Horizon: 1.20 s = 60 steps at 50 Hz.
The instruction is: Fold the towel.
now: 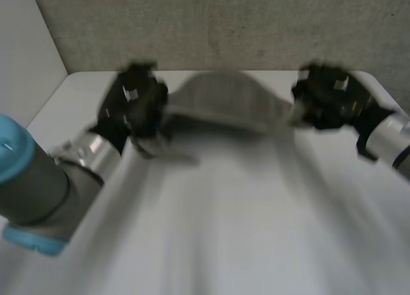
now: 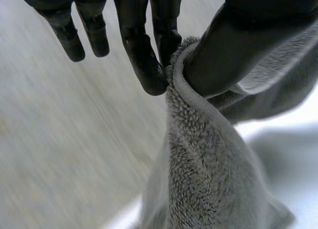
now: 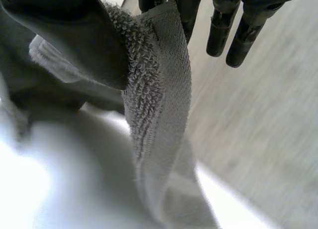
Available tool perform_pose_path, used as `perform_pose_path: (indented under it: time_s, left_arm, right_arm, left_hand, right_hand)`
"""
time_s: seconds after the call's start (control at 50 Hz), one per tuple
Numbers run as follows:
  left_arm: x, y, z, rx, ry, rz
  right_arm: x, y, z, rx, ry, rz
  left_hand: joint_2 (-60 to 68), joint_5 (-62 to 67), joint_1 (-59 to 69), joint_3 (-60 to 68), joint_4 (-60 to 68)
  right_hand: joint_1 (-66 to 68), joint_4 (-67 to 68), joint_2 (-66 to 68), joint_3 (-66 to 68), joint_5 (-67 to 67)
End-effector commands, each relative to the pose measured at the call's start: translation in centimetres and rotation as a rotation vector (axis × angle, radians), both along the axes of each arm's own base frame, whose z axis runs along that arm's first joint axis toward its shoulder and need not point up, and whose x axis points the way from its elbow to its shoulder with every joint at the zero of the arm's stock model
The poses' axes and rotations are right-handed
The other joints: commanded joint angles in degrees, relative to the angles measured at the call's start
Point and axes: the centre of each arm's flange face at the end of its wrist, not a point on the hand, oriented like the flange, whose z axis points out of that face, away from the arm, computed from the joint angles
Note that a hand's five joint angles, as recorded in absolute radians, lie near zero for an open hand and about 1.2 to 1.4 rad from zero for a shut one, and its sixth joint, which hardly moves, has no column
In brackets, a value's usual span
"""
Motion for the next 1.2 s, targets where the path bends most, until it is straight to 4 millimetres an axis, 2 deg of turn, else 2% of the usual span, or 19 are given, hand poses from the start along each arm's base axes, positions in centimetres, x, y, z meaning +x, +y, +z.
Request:
perform_pose_path:
  time_s: [0.02,0.12,0.2,0.24,0.26,0.3,0.38,0.46,0.52,0.72,0.78,0.98,1.0,1.02,1.04,1.06,1.14,1.18,1.2]
  left_arm:
    - [0.2,1.6,-8.3,0.254,-0.128,-0.007]
    - [0.2,1.7,-10.0,0.325,-0.172,-0.006]
    - [0.1,1.7,-9.8,0.332,-0.189,-0.007]
    - [-0.2,1.7,-9.2,0.320,-0.188,-0.003]
    - [-0.2,1.7,-9.2,0.320,-0.188,-0.003]
    - [-0.1,1.3,-8.7,0.300,-0.186,0.048]
    - [0.2,0.9,-8.5,0.282,-0.185,0.131]
    - [1.0,0.1,-8.5,0.271,-0.188,0.262]
    - [1.1,0.0,-8.6,0.269,-0.189,0.286]
    - [0.4,2.0,-9.4,0.297,-0.225,0.257]
    - [0.8,2.5,-9.9,0.315,-0.240,0.272]
    - [2.1,1.1,-9.9,0.307,-0.239,0.379]
    - [2.1,0.8,-9.7,0.302,-0.233,0.382]
    - [2.1,0.5,-9.5,0.297,-0.227,0.385]
    - [2.1,0.5,-9.5,0.297,-0.227,0.385]
    - [2.2,0.2,-9.3,0.291,-0.217,0.387]
    - [2.5,-0.6,-8.4,0.273,-0.198,0.393]
    - [2.1,-0.8,-4.8,0.187,-0.141,0.359]
    - [2.1,-0.8,-4.8,0.187,-0.141,0.359]
  right_arm:
    - [-0.7,2.4,-6.7,0.213,0.244,-0.019]
    - [-1.6,1.8,-7.8,0.230,0.339,-0.102]
    - [-1.8,1.1,-7.6,0.219,0.322,-0.141]
    - [-1.9,0.9,-7.4,0.214,0.303,-0.151]
    - [-2.0,0.8,-7.2,0.212,0.279,-0.161]
    - [-2.1,0.6,-6.8,0.214,0.248,-0.175]
    - [-3.0,0.0,-5.3,0.194,0.174,-0.213]
    - [-3.4,-0.3,-4.8,0.186,0.154,-0.216]
    - [-3.6,-0.3,-4.5,0.182,0.145,-0.214]
    - [-3.9,-0.4,-4.8,0.222,0.102,-0.234]
    - [-3.9,-0.5,-4.8,0.229,0.091,-0.236]
    - [-5.7,-2.0,-4.3,0.238,-0.006,-0.306]
    - [-5.8,-2.0,-4.2,0.239,-0.011,-0.308]
    - [-5.6,-1.9,-4.2,0.243,-0.012,-0.304]
    - [-5.6,-1.8,-4.2,0.243,-0.012,-0.304]
    - [-5.6,-1.7,-4.2,0.244,-0.003,-0.300]
    - [-5.4,-1.6,-3.8,0.231,-0.001,-0.298]
    - [-5.4,-1.4,-1.4,0.170,-0.018,-0.286]
    - [-5.4,-1.4,-1.4,0.170,-0.018,-0.286]
  left_hand:
    - [2.37,4.22,5.23,-2.98,-3.36]
    - [2.37,4.22,5.23,-2.98,-3.36]
    - [2.37,4.22,5.23,-2.98,-3.36]
    - [-19.01,-17.16,-16.16,-2.98,-3.36]
    - [-19.13,-17.29,-16.28,-2.98,-3.36]
    - [-32.70,-30.85,-29.84,-2.98,-3.36]
    - [-36.79,-34.95,-33.94,-2.98,-3.36]
    - [-39.14,-37.30,-36.29,-2.98,-3.36]
    - [-39.15,-37.31,-36.30,-2.98,-3.36]
    - [-38.31,-36.47,-35.46,-2.98,-3.36]
    - [-38.14,-36.30,-35.29,-2.98,-3.36]
    - [-37.97,-36.13,-35.12,-2.98,-3.36]
    - [-35.98,-34.13,-33.12,-2.98,-3.36]
    - [-22.30,-20.46,-19.45,-2.98,-3.36]
    - [-22.16,-20.32,-19.31,-2.98,-3.36]
    - [2.13,3.97,4.98,-2.98,-3.36]
    - [2.37,4.22,5.23,-2.98,-3.36]
    - [2.37,4.22,5.23,-2.98,-3.36]
    - [2.37,4.22,5.23,-2.98,-3.36]
  right_hand:
    - [2.59,-4.37,3.07,-2.50,3.19]
    - [2.59,-4.37,3.07,-2.50,3.19]
    - [2.59,-4.37,3.07,-2.50,3.19]
    - [2.59,-4.37,3.07,-2.50,3.19]
    - [2.59,-4.37,3.07,-2.50,3.19]
    - [2.59,-4.37,3.07,-2.50,3.19]
    - [2.59,-4.37,3.07,-2.50,3.19]
    - [2.59,-4.37,3.07,-2.50,3.19]
    - [2.59,-4.37,3.07,-2.50,3.19]
    - [2.59,-4.37,3.07,-2.50,3.19]
    - [2.59,-4.37,3.07,-2.50,3.19]
    - [2.59,-4.37,3.07,-2.50,3.19]
    - [2.59,-4.37,3.07,-2.50,3.19]
    - [2.59,-4.37,3.07,-2.50,3.19]
    - [2.59,-4.37,3.07,-2.50,3.19]
    - [2.59,-4.37,3.07,-2.50,3.19]
    - [2.59,-4.37,3.07,-2.50,3.19]
    - [2.59,-4.37,3.07,-2.50,3.19]
    - [2.59,-4.37,3.07,-2.50,3.19]
